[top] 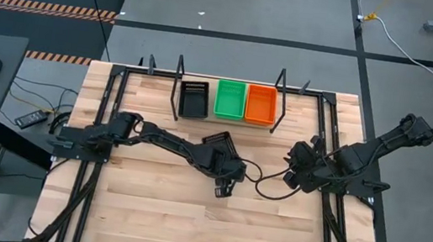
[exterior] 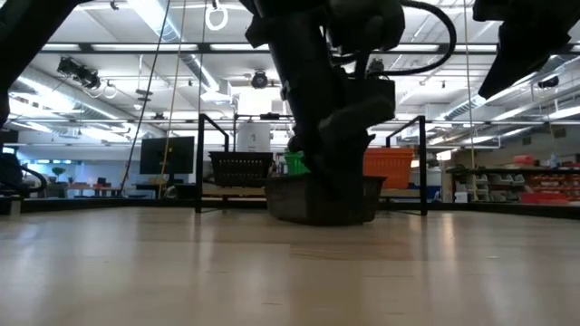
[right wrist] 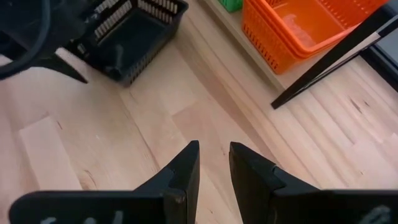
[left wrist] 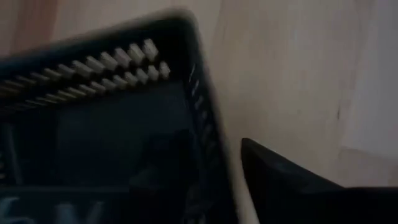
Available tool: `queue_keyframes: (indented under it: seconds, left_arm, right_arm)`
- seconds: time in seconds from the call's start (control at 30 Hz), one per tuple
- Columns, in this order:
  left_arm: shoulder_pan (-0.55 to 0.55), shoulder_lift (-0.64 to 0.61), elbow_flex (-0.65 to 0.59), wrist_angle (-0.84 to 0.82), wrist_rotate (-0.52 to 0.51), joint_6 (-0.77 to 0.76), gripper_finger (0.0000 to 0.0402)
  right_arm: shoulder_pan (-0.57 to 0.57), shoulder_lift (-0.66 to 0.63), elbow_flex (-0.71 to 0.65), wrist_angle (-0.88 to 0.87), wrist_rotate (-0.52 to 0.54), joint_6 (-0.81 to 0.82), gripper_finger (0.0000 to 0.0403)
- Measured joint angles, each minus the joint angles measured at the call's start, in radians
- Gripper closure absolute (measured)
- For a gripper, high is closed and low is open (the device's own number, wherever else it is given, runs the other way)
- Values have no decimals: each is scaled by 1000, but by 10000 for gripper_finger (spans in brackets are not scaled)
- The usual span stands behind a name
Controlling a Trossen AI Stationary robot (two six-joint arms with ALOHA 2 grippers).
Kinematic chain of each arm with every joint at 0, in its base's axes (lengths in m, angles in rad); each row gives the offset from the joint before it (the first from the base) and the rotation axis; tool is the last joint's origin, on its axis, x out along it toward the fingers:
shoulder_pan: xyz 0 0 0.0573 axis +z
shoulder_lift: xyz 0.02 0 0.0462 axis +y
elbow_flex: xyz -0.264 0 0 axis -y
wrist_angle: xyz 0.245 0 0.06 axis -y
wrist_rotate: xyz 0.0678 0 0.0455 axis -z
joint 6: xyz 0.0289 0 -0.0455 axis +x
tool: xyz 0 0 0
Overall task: Stack baskets on shelf by color
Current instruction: Stack the black bin on the black bin on the shelf
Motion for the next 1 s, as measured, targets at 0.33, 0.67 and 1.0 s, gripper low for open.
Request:
queue_keyframes:
  seconds: [0.33, 0.67, 1.0]
  left_arm:
    - [-10, 9, 17, -27, 61, 51, 395]
    - [-102, 10, 386, -488, -76, 84, 398]
    - [-117, -112, 503, -895, -299, 54, 400]
  right_arm:
    - [0, 0, -36, 5, -12, 0, 310]
    - [5, 0, -82, 21, -64, 8, 310]
    - [5, 0, -85, 112, -71, -23, 310]
